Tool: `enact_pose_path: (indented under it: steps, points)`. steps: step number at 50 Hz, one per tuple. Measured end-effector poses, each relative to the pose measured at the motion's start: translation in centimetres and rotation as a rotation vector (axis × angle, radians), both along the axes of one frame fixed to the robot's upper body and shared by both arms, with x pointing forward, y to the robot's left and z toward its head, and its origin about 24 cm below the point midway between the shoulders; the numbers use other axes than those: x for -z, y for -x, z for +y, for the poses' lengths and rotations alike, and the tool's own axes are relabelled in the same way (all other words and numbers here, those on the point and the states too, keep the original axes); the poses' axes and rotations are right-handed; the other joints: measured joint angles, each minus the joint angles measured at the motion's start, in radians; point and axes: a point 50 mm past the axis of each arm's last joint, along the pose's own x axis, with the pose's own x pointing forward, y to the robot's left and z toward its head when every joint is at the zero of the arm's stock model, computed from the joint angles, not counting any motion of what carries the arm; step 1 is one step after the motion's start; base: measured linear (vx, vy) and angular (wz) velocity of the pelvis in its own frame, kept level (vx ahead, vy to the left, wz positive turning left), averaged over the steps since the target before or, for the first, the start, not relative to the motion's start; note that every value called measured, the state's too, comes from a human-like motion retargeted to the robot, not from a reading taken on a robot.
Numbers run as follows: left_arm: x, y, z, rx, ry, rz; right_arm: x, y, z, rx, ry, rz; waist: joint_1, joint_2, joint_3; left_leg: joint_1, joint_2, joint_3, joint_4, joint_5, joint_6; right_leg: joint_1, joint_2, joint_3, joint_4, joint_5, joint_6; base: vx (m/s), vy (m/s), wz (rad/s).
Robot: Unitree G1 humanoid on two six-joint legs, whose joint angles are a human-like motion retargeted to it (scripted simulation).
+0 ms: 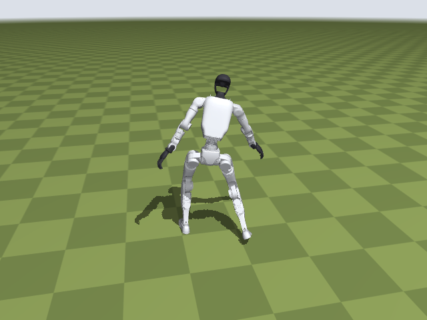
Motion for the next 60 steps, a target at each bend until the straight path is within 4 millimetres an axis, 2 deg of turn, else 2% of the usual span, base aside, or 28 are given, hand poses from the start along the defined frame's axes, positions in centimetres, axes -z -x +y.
enact_pose_path:
  steps: [2,3,5,8,10,12,15,18,20,24,25,27,29,31,33,35,36,40,43,45,47,48,50,53,55,57,58,60]
  points:
    - [-1.7,-3.1,2.6,0.07,-0.088,-0.011,4.8,8.5,-4.9,0.307,-0.165,0.129,0.069,-0.059,0.0,0.035,-0.033,-0.047,-0.244,0.131,-0.02,0.032,-0.041,-0.014,0.075,0.052,-0.013,0.85,0.24,1.1]
    - [-2.7,-4.9,3.8,0.115,-0.137,-0.026,7.1,13.1,-6.1,0.414,-0.219,0.215,0.102,-0.085,0.0,0.041,-0.051,-0.086,-0.275,0.19,-0.027,0.042,-0.056,-0.027,0.127,0.075,-0.031,0.88,0.21,1.17]
    - [-5.4,-9.1,6.0,0.196,-0.235,-0.092,10.7,21.5,-6.6,0.517,-0.272,0.412,0.155,-0.146,0.0,0.023,-0.101,-0.136,-0.171,0.156,-0.014,0.039,-0.098,-0.049,0.25,0.129,-0.067,0.89,0.16,1.31]
    - [-11.1,-16.9,7.7,0.29,-0.385,-0.274,15.2,32.0,-3.2,0.492,-0.336,0.668,0.231,-0.217,0.0,-0.03,-0.135,-0.193,0.024,0.009,0.014,-0.019,-0.044,-0.046,0.451,0.112,-0.068,0.83,-0.01,1.4]
    - [-15.1,-21.4,7.5,0.285,-0.467,-0.417,17.1,36.1,0.0,0.454,-0.393,0.77,0.243,-0.245,0.0,-0.052,-0.141,-0.248,0.094,-0.044,0.033,-0.073,-0.002,-0.097,0.557,0.015,-0.067,0.72,-0.16,1.35]
    - [-18.5,-24.7,6.7,0.238,-0.516,-0.546,18.6,37.7,2.9,0.405,-0.487,0.81,0.222,-0.262,0.0,-0.039,-0.141,-0.295,0.108,-0.071,0.05,-0.127,-0.029,-0.206,0.608,-0.05,-0.1,0.66,-0.2,1.14]
    - [-21.3,-28.2,4.0,0.185,-0.496,-0.709,20.1,37.1,5.6,0.281,-0.667,0.809,0.171,-0.26,0.0,0.025,-0.121,-0.344,0.062,-0.082,0.056,-0.197,-0.046,-0.317,0.58,-0.099,-0.108,0.64,-0.23,0.75]
    - [-21.2,-30.5,-0.8,0.226,-0.342,-0.844,20.2,33.7,5.3,0.096,-0.741,0.776,0.133,-0.196,0.0,0.143,-0.064,-0.347,-0.039,-0.086,0.035,-0.252,-0.035,-0.34,0.423,-0.112,-0.073,0.66,-0.22,-0.02]
    - [-20.4,-31.3,-4.2,0.276,-0.194,-0.926,19.6,30.1,4.1,-0.043,-0.695,0.761,0.105,-0.133,0.0,0.229,-0.017,-0.321,-0.098,-0.088,0.016,-0.262,-0.03,-0.349,0.254,-0.114,-0.041,0.71,-0.18,-0.53]
    - [-17.5,-30.5,-9.1,0.254,0.184,-1.077,16.0,20.5,0.6,-0.286,-0.337,0.741,-0.006,0.006,0.0,0.323,0.047,-0.222,-0.023,-0.072,0.03,-0.215,0.043,-0.238,-0.165,0.053,0.033,0.8,-0.14,-0.65]
    - [-16.6,-29.9,-9.8,0.208,0.288,-1.099,14.5,17.9,-0.2,-0.321,-0.22,0.721,-0.041,0.043,0.0,0.332,0.064,-0.197,0.027,-0.067,0.038,-0.199,0.07,-0.183,-0.198,0.066,0.046,0.86,-0.1,-0.81]
    - [-14.3,-28.2,-10.5,0.112,0.464,-1.1,11.0,12.0,-0.6,-0.392,-0.027,0.62,-0.115,0.122,0.0,0.321,0.098,-0.15,0.157,-0.052,0.049,-0.181,0.108,-0.131,-0.141,-0.025,0.061,0.85,-0.06,-1.06]
    - [-11.4,-25.5,-10.1,0.02,0.563,-1.053,7.1,5.5,0.9,-0.474,0.1,0.483,-0.199,0.197,0.0,0.28,0.113,-0.108,0.296,-0.03,0.061,-0.196,0.139,-0.103,-0.086,-0.087,0.062,0.8,0.01,-1.49]
    - [-8.2,-21.8,-8.6,-0.027,0.538,-0.948,3.7,-0.3,4.3,-0.543,0.139,0.343,-0.259,0.245,0.0,0.231,0.09,-0.066,0.403,-0.025,0.056,-0.236,0.172,-0.053,-0.042,-0.119,0.038,0.74,0.09,-2.04]
    - [-5.2,-17.5,-6.7,-0.025,0.426,-0.791,1.2,-4.5,8.6,-0.555,0.13,0.215,-0.284,0.267,0.0,0.18,0.054,-0.009,0.468,-0.039,0.042,-0.269,0.203,0.017,-0.022,-0.144,0.014,0.7,0.15,-2.19]
    - [-2.9,-13.1,-4.9,0.002,0.283,-0.608,-0.2,-6.6,12.5,-0.525,0.098,0.104,-0.284,0.27,0.0,0.128,0.058,0.072,0.51,-0.056,0.048,-0.271,0.216,0.078,-0.027,-0.165,0.003,0.69,0.2,-1.67]
    - [-2.1,-11.1,-4.2,0.021,0.229,-0.521,-0.1,-7.0,14.2,-0.558,0.009,0.077,-0.274,0.265,0.0,0.101,0.075,0.105,0.521,-0.068,0.051,-0.259,0.211,0.092,-0.036,-0.17,0.006,0.68,0.22,-1.11]
    - [-1.0,-5.4,-0.9,0.049,0.003,-0.283,0.7,-7.1,17.4,-0.637,0.029,0.013,-0.196,0.214,0.0,0.0,0.106,0.123,0.486,-0.096,0.033,-0.162,0.154,0.081,-0.081,-0.163,0.022,0.68,0.23,-0.4]
    - [-1.9,-4.1,2.4,0.003,-0.073,-0.215,2.9,-5.5,17.0,-0.81,-0.017,0.102,-0.107,0.129,0.0,-0.041,0.109,0.084,0.345,-0.095,0.017,-0.046,0.083,0.053,-0.111,-0.145,0.053,0.7,0.22,0.43]
    - [-3.3,-4.7,5.1,-0.048,-0.108,-0.2,5.0,-3.6,15.5,-0.845,-0.146,0.168,-0.048,0.052,0.0,-0.046,0.114,0.089,0.189,-0.082,0.027,0.035,0.025,0.024,-0.117,-0.135,0.072,0.73,0.19,1.01]
    - [-5.9,-6.6,8.1,-0.068,-0.175,-0.211,7.7,-1.0,13.1,-0.771,-0.326,0.219,0.025,-0.03,0.0,-0.027,0.072,0.046,-0.054,0.02,0.011,0.083,-0.024,-0.012,-0.068,-0.109,0.072,0.77,0.17,1.07]
    - [-7.5,-7.7,9.7,-0.079,-0.223,-0.205,9.4,1.1,11.5,-0.691,-0.412,0.255,0.07,-0.07,0.0,-0.005,0.032,-0.017,-0.169,0.114,-0.01,0.093,-0.044,-0.028,-0.02,-0.09,0.055,0.81,0.16,0.92]
    - [-11.4,-10.7,12.3,-0.062,-0.352,-0.231,12.8,5.8,8.7,-0.525,-0.522,0.345,0.155,-0.144,0.0,0.015,-0.035,-0.129,-0.207,0.175,-0.025,0.084,-0.085,-0.067,0.115,-0.043,0.008,0.83,0.15,0.86]
    - [-18.7,-17.6,13.9,0.025,-0.57,-0.403,16.5,14.0,5.1,-0.301,-0.486,0.555,0.268,-0.241,0.0,0.004,-0.075,-0.156,-0.079,0.038,-0.003,-0.006,-0.111,-0.105,0.366,-0.026,-0.053,0.81,0.07,1.01]
    - [-23.3,-22.3,12.7,0.077,-0.656,-0.585,17.6,18.7,3.3,-0.2,-0.366,0.729,0.312,-0.275,0.0,-0.011,-0.082,-0.197,-0.037,-0.016,0.01,-0.079,-0.069,-0.147,0.496,-0.088,-0.056,0.73,-0.05,1.25]
    - [-26.0,-26.0,10.3,0.116,-0.658,-0.755,17.5,21.3,1.7,-0.121,-0.22,0.869,0.314,-0.281,0.0,0.002,-0.082,-0.248,-0.045,-0.038,0.022,-0.144,-0.059,-0.24,0.558,-0.129,-0.072,0.69,-0.1,1.28]
    - [-26.5,-27.2,8.8,0.134,-0.636,-0.82,17.2,21.8,1.0,-0.088,-0.157,0.908,0.303,-0.276,0.0,0.021,-0.077,-0.271,-0.063,-0.042,0.025,-0.174,-0.054,-0.279,0.565,-0.14,-0.076,0.69,-0.12,1.08]
    - [-25.9,-28.8,6.0,0.181,-0.564,-0.898,15.9,21.0,-0.5,-0.043,-0.078,0.896,0.267,-0.25,0.0,0.078,-0.053,-0.302,-0.11,-0.042,0.026,-0.237,-0.021,-0.307,0.541,-0.151,-0.065,0.7,-0.14,0.71]
